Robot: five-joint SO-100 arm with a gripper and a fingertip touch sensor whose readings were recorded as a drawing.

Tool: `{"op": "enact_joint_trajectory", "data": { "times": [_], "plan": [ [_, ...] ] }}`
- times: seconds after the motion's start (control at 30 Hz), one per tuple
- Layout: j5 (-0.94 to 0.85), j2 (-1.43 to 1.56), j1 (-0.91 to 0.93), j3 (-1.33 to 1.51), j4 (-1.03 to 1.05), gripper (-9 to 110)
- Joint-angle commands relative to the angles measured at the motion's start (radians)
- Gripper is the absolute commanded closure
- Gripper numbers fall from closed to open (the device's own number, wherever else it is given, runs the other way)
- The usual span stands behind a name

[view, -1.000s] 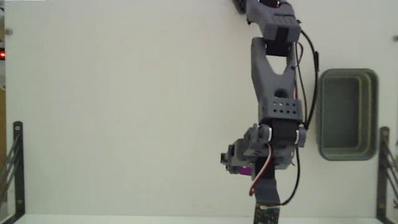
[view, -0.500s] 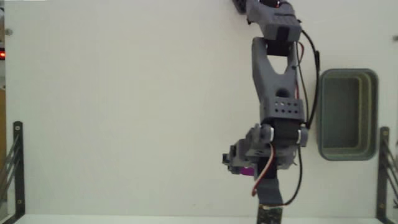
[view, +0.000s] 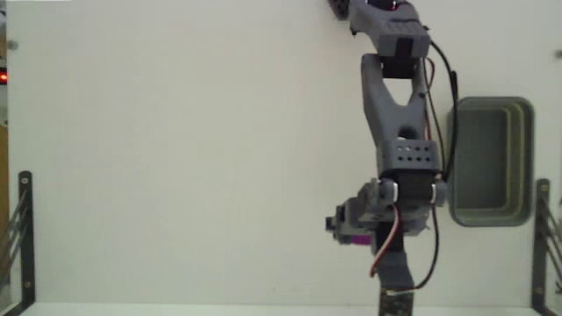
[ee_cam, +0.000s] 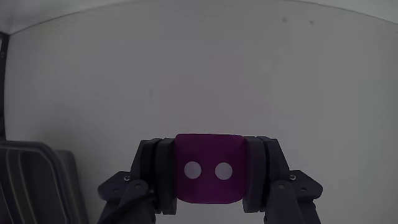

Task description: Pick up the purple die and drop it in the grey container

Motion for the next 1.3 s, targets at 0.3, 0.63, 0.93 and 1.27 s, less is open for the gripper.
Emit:
{"op": "enact_joint_trajectory", "data": {
  "times": [0.3, 0.63, 0.93, 1.27],
  "plan": [
    [0.003, 0.191, -0.145, 0.112, -0.05, 44],
    [0.003, 0.266, -0.263, 0.222, -0.084, 44],
    [0.003, 0.334, -0.369, 0.321, -0.114, 44],
    [0.003, 0.405, -0.479, 0.423, -0.146, 44]
  ]
}}
